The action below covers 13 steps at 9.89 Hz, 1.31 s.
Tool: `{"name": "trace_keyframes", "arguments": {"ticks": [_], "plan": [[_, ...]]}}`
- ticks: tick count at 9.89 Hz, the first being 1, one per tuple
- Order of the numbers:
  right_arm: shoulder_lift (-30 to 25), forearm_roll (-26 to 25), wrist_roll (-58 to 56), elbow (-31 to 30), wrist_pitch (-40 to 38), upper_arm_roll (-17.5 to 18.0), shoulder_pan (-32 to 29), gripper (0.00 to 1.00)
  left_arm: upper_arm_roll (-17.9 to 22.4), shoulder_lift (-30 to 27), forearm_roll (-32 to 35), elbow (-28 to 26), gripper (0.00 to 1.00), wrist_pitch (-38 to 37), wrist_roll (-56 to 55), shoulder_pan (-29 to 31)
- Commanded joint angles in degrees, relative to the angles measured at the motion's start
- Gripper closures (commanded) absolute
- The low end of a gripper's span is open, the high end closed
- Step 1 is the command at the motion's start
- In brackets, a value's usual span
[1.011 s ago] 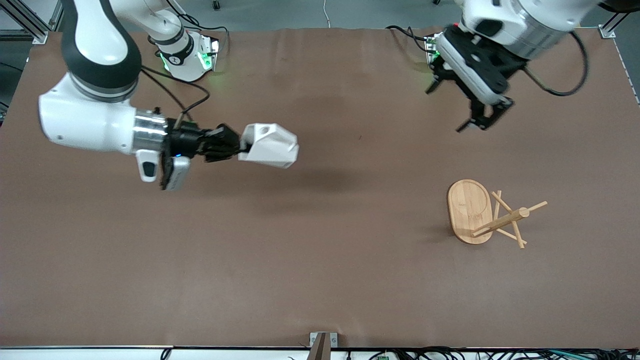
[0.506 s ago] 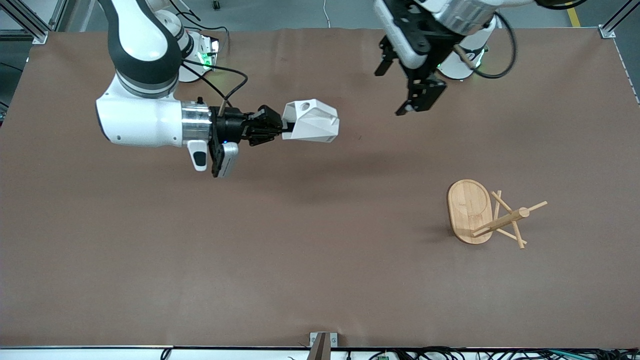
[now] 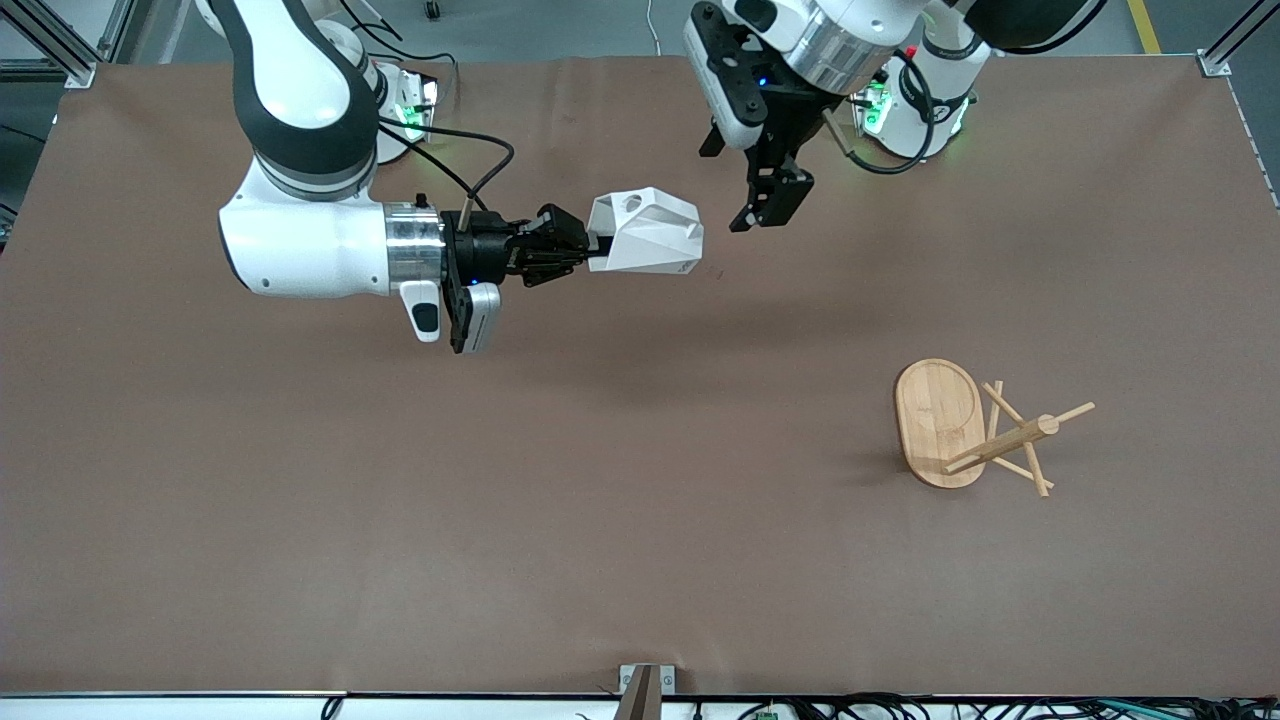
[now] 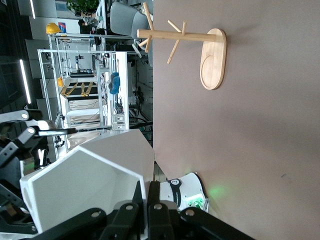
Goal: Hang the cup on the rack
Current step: 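Lift the cup with the right gripper while the left gripper approaches, then grasp the cup's base with the left gripper beside the right gripper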
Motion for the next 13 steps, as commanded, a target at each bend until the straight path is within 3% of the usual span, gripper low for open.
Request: {"name": "trace_keyframes", "arguments": {"ticks": [1,10,11,13], "plan": [[0.75,1.67,0.03,1.57,-0.57,-0.33,1.00,1.00,-1.02,-0.16,-0.57,-3.22,0.00,2.43,1.50,0.64],[0.58,3.34,0.20,1.74,-0.57,-0.25,3.46,0.98,-1.46,1.95,-0.57,-4.98,0.02,7.98,3.34,-0.68],[0.49,3.43,0.38,1.74,-0.57,-0.25,3.46,0.98,-1.46,1.95,-0.57,-5.15,0.12,7.98,3.43,-0.68],[0.31,3.43,0.38,1.74,-0.57,-0.25,3.46,0.97,-1.46,1.95,-0.30,-5.33,0.53,7.72,3.34,-0.42]]}}
